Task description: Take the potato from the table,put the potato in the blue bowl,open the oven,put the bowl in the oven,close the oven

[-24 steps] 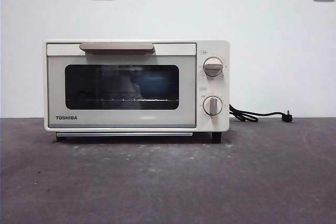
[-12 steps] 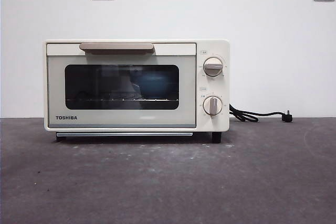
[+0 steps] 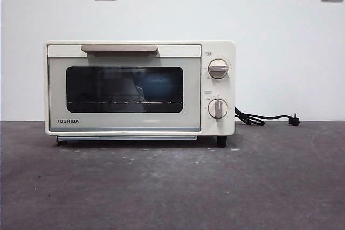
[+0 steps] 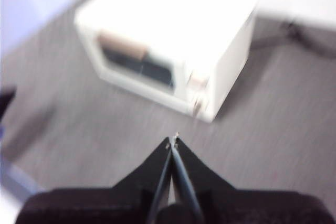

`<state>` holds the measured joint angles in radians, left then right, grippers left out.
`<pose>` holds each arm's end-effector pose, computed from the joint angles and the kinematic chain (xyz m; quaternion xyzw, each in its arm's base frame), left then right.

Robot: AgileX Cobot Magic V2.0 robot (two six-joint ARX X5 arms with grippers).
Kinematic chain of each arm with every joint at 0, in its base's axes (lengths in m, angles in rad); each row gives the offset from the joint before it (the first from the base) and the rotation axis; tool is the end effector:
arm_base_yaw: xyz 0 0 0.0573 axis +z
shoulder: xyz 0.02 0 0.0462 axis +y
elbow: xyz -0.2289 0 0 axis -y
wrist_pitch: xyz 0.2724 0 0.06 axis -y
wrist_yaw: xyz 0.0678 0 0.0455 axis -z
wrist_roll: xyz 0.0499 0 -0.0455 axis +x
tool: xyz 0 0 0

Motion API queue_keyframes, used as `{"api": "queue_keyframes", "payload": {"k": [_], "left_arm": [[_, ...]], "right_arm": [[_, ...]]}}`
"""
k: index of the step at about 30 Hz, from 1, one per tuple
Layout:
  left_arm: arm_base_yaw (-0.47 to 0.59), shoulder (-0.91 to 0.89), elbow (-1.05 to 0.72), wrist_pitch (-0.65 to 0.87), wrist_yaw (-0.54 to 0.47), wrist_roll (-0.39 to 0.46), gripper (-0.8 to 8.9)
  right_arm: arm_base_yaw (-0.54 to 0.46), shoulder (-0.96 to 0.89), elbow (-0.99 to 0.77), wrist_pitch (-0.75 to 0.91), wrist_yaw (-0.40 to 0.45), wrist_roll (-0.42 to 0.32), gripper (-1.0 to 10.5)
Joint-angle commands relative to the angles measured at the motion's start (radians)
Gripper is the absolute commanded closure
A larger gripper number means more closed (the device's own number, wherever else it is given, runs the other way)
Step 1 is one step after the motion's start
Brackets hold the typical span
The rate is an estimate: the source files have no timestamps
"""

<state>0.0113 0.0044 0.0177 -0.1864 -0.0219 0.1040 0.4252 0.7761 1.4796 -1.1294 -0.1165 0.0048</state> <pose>0.1786 0.0031 0.1479 0.0522 0.0872 0.0120 0.9947 0.1183 0.0599 0.4373 -0.0302 0.2095 0.2610 0.9419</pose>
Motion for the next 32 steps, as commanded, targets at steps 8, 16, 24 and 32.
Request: {"api": "queue_keyframes", "payload": {"k": [8, 16, 24, 32], "left_arm": [[0.002, -0.002, -0.012, 0.003, -0.001, -0.006, 8.17], [0.002, -0.002, -0.012, 0.003, -0.001, -0.006, 8.17], [0.002, -0.002, -0.012, 0.004, -0.001, -0.006, 8.17], [0.002, -0.002, -0.012, 0.004, -0.001, -0.006, 8.18]], "right_arm": [[-0.36, -0.24, -0.376, 0.404, -0.128, -0.1, 9.4], [-0.4, -0.46, -0.856, 0.862, -0.165, -0.092, 9.4], [-0.397, -0.634, -1.217, 1.106, -0.161, -0.071, 9.4], [-0.345, -0.737, -1.395, 1.148, -0.007, 0.005, 9.4]]}}
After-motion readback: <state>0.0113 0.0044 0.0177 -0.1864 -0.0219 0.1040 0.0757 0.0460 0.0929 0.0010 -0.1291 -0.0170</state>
